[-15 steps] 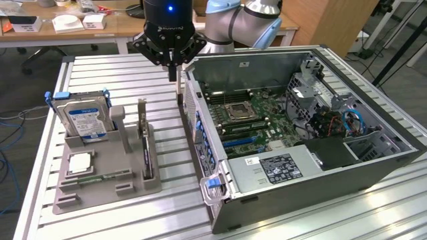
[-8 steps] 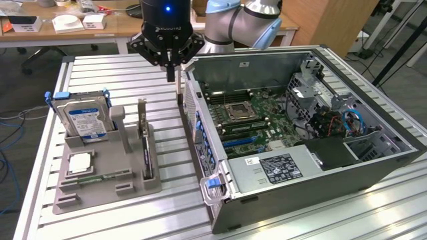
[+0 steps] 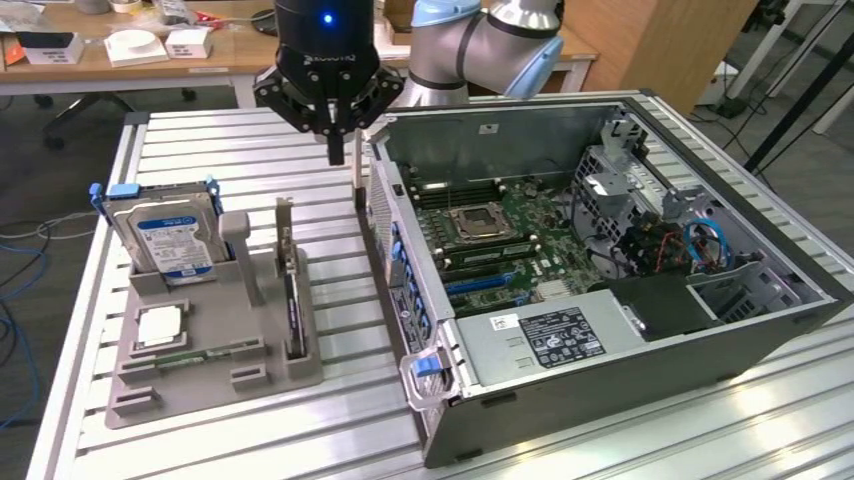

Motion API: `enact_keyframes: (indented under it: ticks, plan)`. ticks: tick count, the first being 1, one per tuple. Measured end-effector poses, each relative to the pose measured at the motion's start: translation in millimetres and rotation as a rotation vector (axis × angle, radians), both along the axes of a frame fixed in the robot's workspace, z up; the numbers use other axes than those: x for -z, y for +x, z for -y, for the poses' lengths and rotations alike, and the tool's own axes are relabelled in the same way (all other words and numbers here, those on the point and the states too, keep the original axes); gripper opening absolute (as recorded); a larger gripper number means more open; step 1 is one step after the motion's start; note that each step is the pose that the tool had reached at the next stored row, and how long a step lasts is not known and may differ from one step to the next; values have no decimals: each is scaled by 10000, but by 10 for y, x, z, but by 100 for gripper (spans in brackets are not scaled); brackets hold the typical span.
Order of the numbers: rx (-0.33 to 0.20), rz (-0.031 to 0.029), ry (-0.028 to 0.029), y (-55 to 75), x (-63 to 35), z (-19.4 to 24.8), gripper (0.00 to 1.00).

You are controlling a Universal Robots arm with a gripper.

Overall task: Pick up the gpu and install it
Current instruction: 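Reach for the gpu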

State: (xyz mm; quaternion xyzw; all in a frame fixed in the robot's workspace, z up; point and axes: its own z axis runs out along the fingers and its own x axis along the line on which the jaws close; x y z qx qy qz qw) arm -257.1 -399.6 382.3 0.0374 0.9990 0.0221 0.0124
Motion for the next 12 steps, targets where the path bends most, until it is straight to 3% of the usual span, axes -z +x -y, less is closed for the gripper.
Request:
enact_keyframes:
  ticks: [12]
  plan:
    - [0, 0, -1, -86, 9, 4, 11]
